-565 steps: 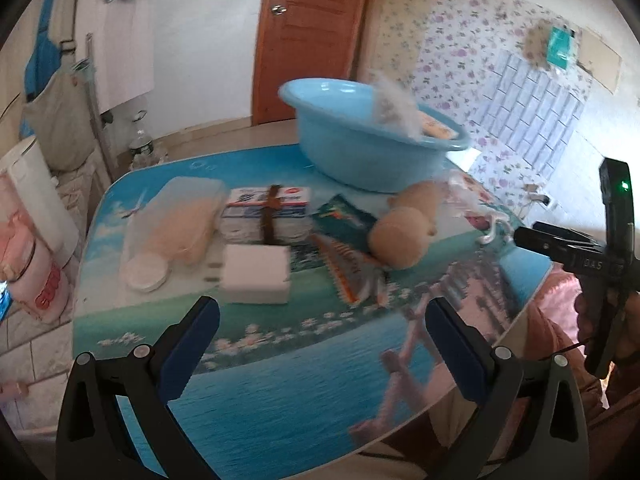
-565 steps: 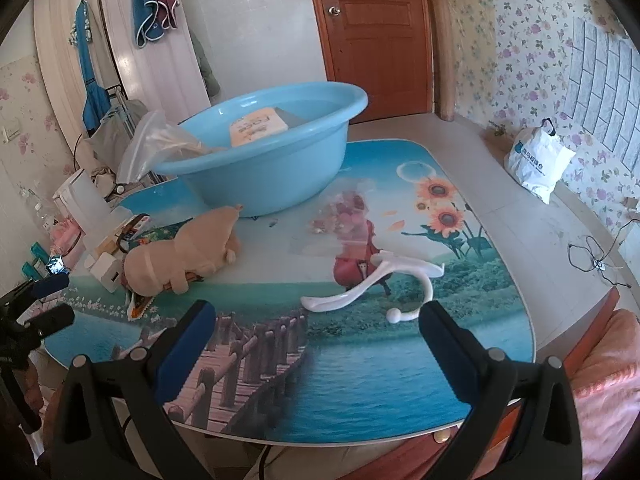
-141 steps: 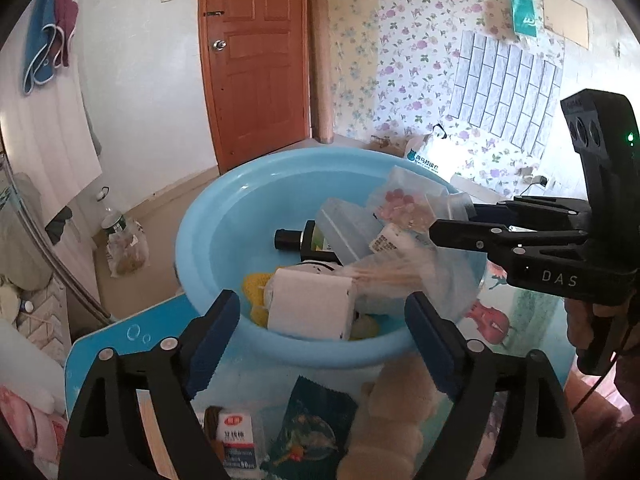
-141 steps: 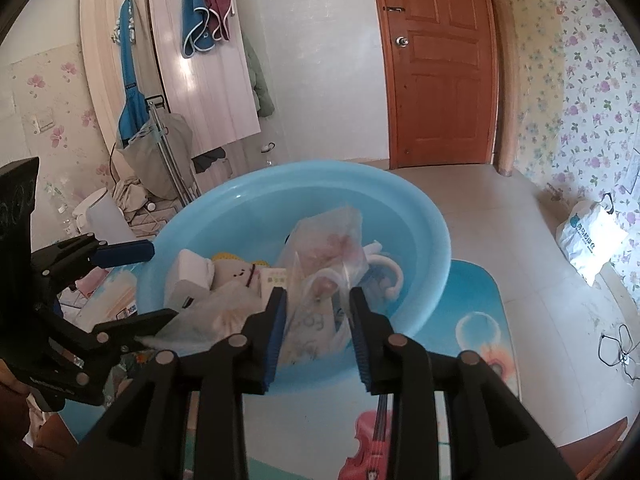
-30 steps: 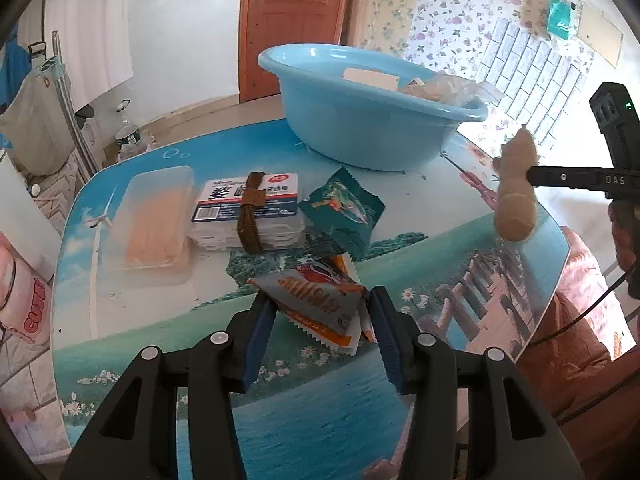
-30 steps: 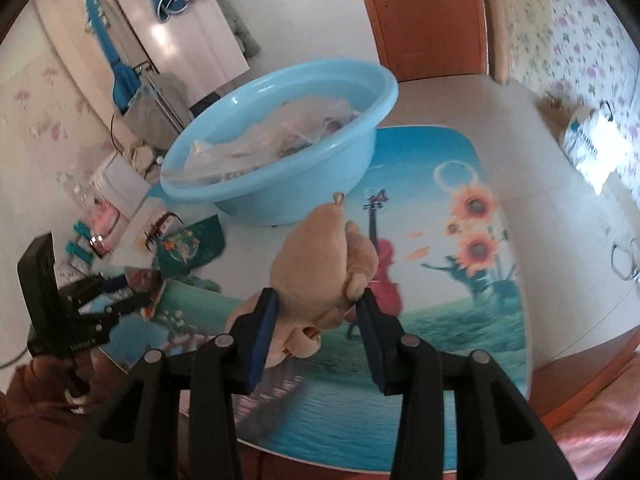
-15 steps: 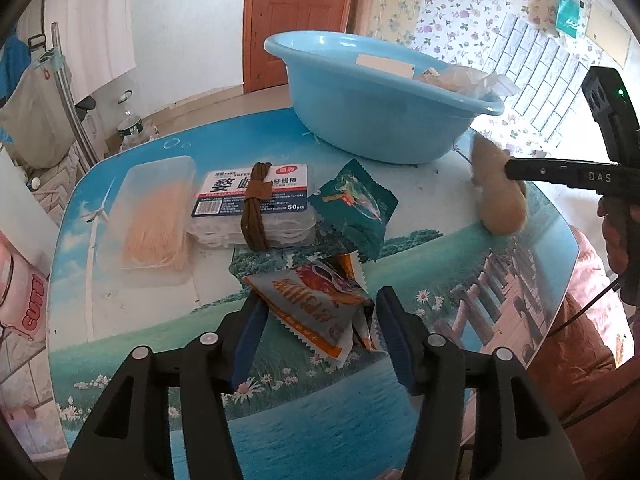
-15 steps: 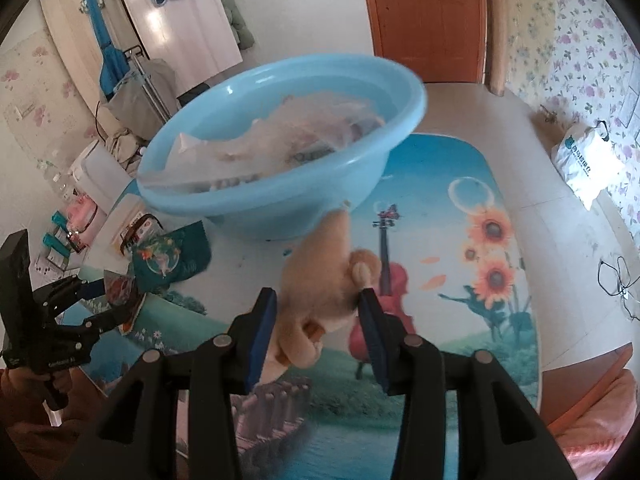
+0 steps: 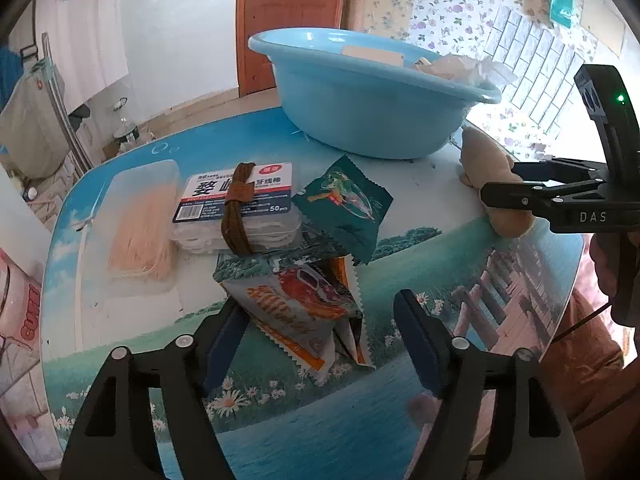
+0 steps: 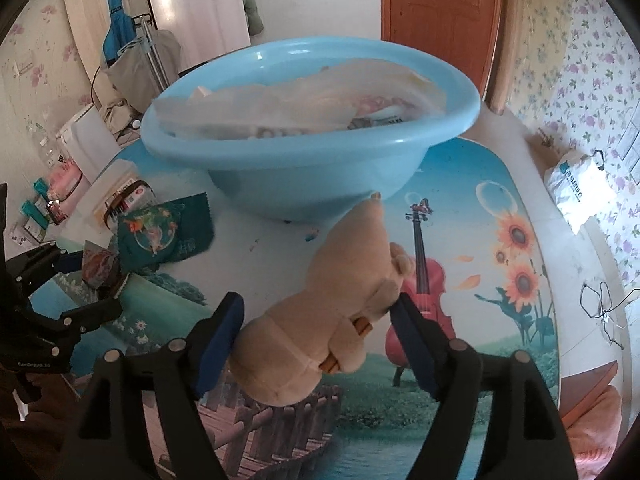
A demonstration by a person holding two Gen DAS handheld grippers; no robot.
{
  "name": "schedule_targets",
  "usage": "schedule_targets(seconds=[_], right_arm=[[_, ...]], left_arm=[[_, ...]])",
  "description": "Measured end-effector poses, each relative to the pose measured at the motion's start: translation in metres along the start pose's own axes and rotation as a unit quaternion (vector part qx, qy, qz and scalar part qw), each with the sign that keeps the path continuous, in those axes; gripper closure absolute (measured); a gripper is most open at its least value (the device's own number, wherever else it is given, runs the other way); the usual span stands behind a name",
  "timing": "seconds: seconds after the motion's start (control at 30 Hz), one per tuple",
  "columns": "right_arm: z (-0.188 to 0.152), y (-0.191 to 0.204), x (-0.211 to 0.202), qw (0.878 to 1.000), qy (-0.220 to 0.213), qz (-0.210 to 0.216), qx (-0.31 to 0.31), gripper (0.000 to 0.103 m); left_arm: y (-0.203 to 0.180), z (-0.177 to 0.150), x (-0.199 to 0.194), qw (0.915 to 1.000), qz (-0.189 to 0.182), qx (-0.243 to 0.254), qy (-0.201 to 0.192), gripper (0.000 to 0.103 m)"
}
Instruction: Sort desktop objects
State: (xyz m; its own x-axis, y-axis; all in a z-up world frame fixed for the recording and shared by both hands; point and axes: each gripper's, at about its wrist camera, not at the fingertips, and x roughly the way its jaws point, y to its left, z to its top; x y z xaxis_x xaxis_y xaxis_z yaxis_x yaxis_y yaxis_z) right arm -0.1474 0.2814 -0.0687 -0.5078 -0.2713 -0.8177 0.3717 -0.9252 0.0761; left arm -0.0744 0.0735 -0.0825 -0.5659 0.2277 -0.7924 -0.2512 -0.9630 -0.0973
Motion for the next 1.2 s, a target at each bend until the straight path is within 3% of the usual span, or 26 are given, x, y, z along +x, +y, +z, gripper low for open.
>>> schedule_targets(seconds=[0.13,0.33,0.5,0.63,0.77,1.2], right_arm=[[-0.009,-0.002,0.004,1.000,-0.016,0.014,0.009,0.026],[-0.017,-0.001,0.007,0.999,-0.032,0.030,0.019,0.024],[-0.026,0.023,0.012,0.998,-0.048,-0.006,-0.040,0.017],[-0.025,0.020,0.014,0.998,-0.051,-0.017,-0.030,0.012],[-0.023,0.017,0.015,0.999,-0.039,-0.037,-0.007,0.000],[-0.034,0.022,0.013,0.995,-0.087,-0.038,-0.004,0.000]], left_arm=[[-0.005,-0.002,0.002,0.9999,0.010,0.009,-0.001,0.016],[-0.014,-0.003,0.007,0.9994,0.025,0.024,-0.003,0.006],[-0.015,-0.002,0.009,0.9994,0.029,0.020,0.000,0.001],[-0.014,0.000,0.011,0.9993,0.032,0.019,-0.001,0.000],[-0.013,-0.001,0.011,0.9993,0.033,0.017,-0.002,0.000],[-0.014,-0.004,0.010,0.9992,0.037,0.014,-0.006,0.000]])
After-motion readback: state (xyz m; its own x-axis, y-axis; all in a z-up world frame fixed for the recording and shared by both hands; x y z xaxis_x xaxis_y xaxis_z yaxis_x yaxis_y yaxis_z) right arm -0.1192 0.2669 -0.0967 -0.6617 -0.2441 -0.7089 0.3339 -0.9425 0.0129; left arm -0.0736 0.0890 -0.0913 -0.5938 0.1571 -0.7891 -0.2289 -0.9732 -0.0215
